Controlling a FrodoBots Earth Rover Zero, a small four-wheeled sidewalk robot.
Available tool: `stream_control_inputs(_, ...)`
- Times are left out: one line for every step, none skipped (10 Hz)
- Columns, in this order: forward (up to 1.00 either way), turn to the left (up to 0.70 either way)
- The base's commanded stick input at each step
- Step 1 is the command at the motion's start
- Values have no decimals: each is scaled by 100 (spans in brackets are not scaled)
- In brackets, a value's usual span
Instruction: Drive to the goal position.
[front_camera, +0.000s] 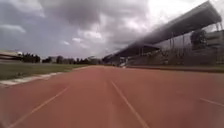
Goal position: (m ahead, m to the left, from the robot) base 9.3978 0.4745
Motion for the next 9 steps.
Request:
stream_control_inputs(45, 0)
stream_control_inputs(45, 0)
stream_control_inputs(45, 0)
stream_control_inputs(45, 0)
stream_control_inputs(45, 0)
stream_control_inputs(45, 0)
stream_control_inputs(45, 0)
stream_control_inputs(45, 0)
stream_control_inputs(45, 0)
